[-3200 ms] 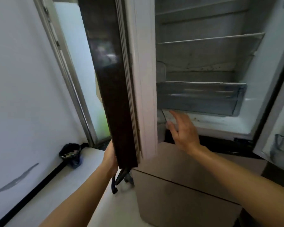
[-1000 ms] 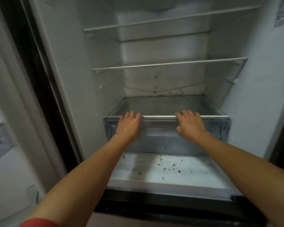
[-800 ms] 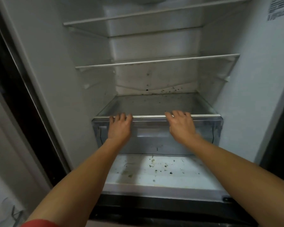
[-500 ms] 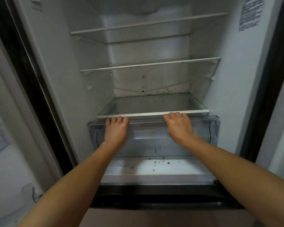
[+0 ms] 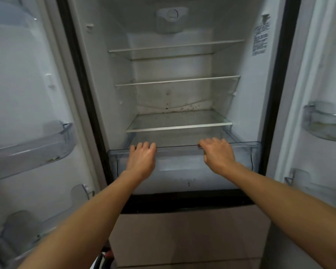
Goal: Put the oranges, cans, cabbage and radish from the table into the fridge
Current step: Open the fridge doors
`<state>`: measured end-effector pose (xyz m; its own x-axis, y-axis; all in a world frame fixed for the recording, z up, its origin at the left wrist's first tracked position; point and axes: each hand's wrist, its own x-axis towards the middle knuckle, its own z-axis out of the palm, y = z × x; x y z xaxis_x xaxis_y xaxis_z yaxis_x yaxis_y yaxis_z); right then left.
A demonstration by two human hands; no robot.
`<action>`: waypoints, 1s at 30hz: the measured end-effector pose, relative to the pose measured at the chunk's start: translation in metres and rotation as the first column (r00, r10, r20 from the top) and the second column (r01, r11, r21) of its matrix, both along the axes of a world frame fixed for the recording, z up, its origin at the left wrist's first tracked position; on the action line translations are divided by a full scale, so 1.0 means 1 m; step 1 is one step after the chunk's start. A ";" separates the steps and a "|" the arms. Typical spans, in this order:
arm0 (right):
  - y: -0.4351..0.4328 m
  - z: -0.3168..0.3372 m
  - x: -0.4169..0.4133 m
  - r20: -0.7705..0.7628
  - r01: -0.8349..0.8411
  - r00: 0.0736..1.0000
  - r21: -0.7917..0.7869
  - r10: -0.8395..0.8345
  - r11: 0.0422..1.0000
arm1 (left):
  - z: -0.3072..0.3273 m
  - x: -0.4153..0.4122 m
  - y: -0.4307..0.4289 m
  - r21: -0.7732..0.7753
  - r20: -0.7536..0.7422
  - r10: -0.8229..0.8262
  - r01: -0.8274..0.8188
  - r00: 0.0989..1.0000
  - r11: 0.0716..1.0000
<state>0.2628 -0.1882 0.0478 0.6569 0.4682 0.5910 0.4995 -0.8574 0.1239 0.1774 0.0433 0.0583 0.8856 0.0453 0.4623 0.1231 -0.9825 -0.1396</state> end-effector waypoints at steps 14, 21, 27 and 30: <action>-0.002 -0.011 -0.055 -0.049 -0.072 0.996 -0.020 0.071 0.997 | -0.037 -0.088 -0.008 -0.070 0.003 -0.054 0.054 0.999 0.996; 0.055 -0.043 -0.142 -0.118 -0.478 0.874 -0.029 0.472 0.878 | -0.091 -0.220 -0.015 -0.163 -0.095 0.214 -0.228 0.972 0.960; 0.112 -0.112 -0.274 -0.311 -0.748 0.644 -0.066 0.699 0.660 | -0.157 -0.405 -0.015 -0.179 -0.312 0.517 -0.584 0.797 0.792; 0.142 -0.136 -0.360 -0.352 -0.868 0.486 -0.087 0.800 0.489 | -0.171 -0.507 -0.016 -0.204 -0.342 0.650 -0.729 0.678 0.653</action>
